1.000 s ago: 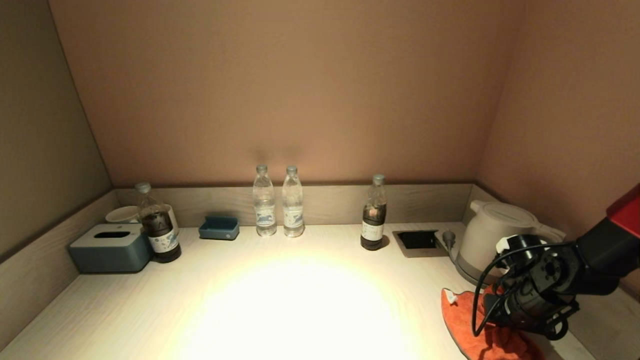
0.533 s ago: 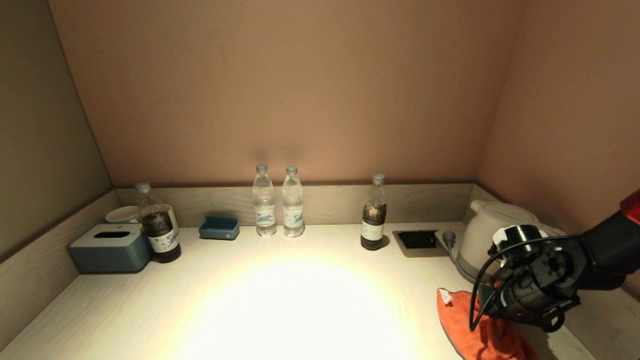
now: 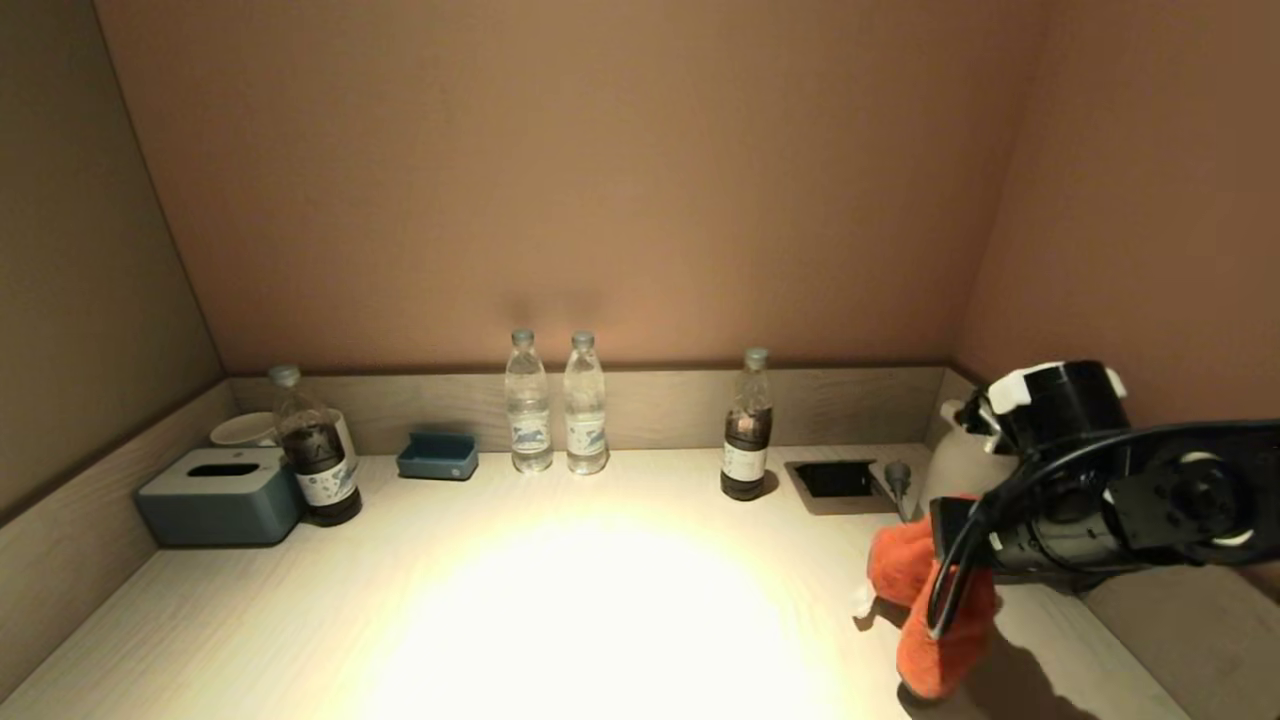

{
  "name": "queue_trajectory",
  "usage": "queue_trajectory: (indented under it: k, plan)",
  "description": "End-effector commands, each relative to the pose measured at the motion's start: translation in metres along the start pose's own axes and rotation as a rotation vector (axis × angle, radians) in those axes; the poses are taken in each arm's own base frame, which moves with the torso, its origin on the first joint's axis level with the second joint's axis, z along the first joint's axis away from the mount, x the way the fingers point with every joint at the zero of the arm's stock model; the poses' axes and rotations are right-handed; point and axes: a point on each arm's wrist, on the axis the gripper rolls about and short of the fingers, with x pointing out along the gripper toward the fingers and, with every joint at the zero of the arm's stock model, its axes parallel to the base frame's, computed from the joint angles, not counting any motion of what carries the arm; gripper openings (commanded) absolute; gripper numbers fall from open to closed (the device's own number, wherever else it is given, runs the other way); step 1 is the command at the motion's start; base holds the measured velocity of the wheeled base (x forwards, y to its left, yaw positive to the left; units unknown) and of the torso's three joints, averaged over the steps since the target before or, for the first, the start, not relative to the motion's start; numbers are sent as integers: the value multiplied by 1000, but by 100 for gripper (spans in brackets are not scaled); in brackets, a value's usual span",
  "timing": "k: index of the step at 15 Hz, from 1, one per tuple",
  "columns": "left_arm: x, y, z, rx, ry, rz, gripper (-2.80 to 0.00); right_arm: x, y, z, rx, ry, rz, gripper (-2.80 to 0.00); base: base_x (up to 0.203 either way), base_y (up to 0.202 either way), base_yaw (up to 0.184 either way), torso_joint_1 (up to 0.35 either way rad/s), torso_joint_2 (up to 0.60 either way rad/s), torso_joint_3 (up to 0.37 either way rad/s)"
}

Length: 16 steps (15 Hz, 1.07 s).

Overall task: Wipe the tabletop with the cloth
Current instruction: Pick up the tablecloth, then sweep the stains on the table

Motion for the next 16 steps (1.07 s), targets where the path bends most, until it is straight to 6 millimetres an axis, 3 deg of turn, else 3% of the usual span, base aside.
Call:
queue_trajectory:
  k: [1, 4, 7, 13, 16]
  plan:
    - [0, 0, 0, 0, 0, 0, -280, -42, 27, 12, -70, -140, 107, -280, 0, 0, 0, 0, 0, 0]
    - [0, 0, 0, 0, 0, 0, -280, -55, 60, 18, -141, -186, 209, -280, 0, 0, 0, 0, 0, 0]
    - [0, 0, 0, 0, 0, 0, -280, -51, 82, 23, -179, -186, 255, -280, 0, 0, 0, 0, 0, 0]
    - [0, 0, 0, 0, 0, 0, -280, -8, 116, 36, -219, -131, 270, -280, 0, 0, 0, 0, 0, 0]
    - [0, 0, 0, 0, 0, 0, -280, 37, 130, 35, -222, -86, 254, -280, 0, 0, 0, 0, 0, 0]
